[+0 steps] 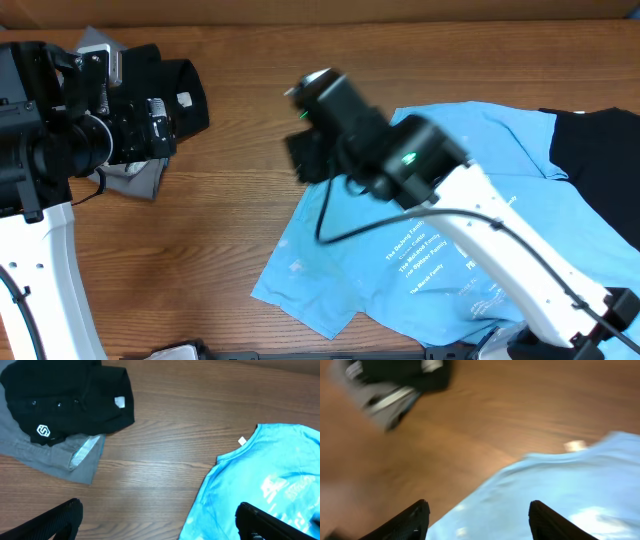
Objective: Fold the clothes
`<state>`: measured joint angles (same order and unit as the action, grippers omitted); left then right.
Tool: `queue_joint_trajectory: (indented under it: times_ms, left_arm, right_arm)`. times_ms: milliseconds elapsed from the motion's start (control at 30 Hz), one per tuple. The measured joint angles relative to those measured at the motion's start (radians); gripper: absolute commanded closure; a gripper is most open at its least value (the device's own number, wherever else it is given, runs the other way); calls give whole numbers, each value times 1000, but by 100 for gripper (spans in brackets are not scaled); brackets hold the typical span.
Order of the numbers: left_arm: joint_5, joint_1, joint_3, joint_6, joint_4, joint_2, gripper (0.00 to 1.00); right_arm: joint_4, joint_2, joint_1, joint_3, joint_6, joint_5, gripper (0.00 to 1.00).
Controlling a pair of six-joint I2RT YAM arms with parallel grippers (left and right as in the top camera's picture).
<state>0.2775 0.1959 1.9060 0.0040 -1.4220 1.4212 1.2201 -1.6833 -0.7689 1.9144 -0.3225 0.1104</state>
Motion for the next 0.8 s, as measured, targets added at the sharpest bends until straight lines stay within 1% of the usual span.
queue_joint_trajectory:
  times_ms: [67,167,267,400,467,600,800]
  left_arm:
    - [11,-20,-2,11,5,0,0]
    - [22,-90,-19,29,25,1,0]
    - [30,-208,-50,42,60,26,0]
    - [16,-360,-81,55,111,129,0]
    - [6,-418,-89,56,137,206,0]
    - [-6,-485,-92,58,209,361,0]
    - [9,-544,-95,58,306,599,11]
  right_arm:
    - [5,18,68,23,-8,31,27]
    - [4,71,173,66,-26,55,25]
    - [4,158,285,114,-55,69,23]
    - [10,279,390,146,-82,69,23]
    - [28,323,422,156,-89,65,23]
    - [71,353,460,160,-96,55,22]
    - [111,328,475,159,-97,50,22]
